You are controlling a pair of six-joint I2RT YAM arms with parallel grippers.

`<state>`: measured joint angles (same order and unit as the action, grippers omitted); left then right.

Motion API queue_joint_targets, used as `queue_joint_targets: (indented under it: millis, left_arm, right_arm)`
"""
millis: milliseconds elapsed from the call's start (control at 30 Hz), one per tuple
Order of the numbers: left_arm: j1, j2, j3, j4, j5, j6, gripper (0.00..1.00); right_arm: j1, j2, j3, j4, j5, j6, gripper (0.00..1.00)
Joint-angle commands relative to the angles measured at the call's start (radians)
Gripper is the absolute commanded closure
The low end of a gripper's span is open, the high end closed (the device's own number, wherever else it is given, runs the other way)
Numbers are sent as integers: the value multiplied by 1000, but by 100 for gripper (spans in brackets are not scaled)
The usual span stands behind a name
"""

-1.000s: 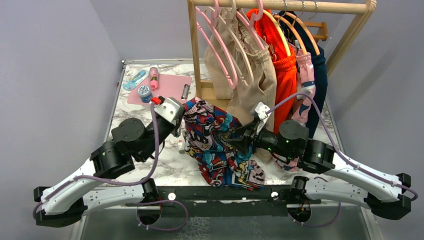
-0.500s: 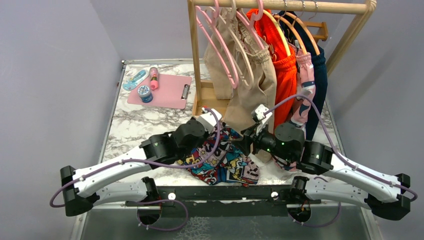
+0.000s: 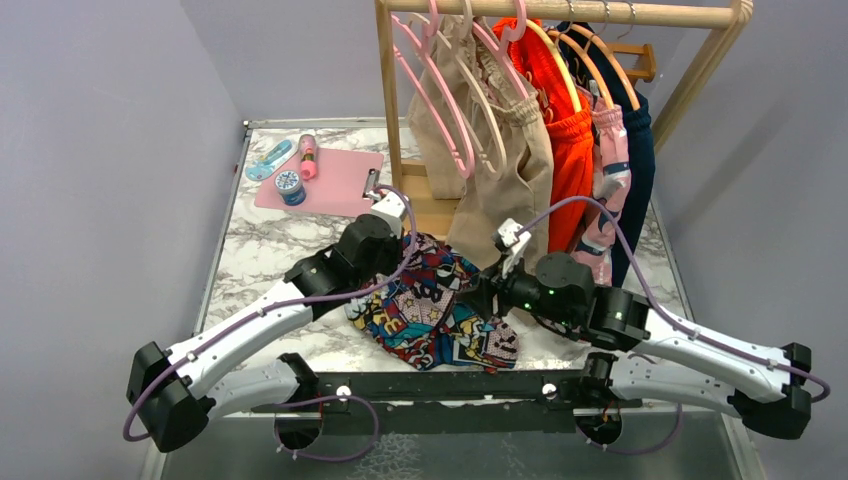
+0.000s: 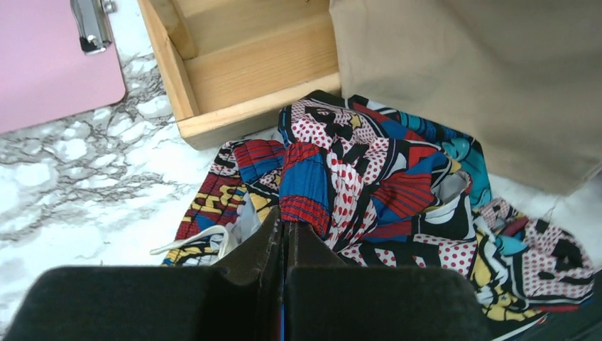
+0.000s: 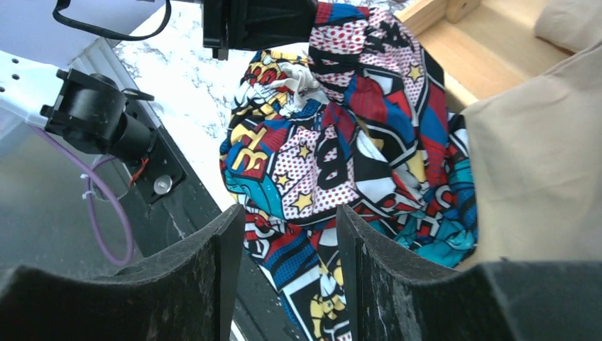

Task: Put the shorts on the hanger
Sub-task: Adjust the shorts at the center of the board.

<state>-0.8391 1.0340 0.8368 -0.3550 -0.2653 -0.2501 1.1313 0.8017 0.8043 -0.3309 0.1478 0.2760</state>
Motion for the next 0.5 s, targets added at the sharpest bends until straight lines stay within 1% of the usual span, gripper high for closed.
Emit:
queue_joint_targets:
  millis: [0, 100, 167, 400, 467]
  left_arm:
    - [45, -13, -19, 91, 148, -119, 100]
    - [46, 3, -17, 117, 178, -160, 100]
    - [46, 14, -11, 127, 196, -177, 100]
    - [47, 9, -18, 132, 182, -165, 100]
    - [46, 7, -30, 137, 173, -157, 100]
  right_arm:
    - [5, 74, -33, 143, -50, 83, 49]
    - [7, 138, -56, 246, -58, 109, 50]
    - [12, 195, -53, 285, -34, 127, 51]
    - [59, 356, -54, 342, 160, 171, 51]
    - [88, 393, -54, 335, 234, 205, 51]
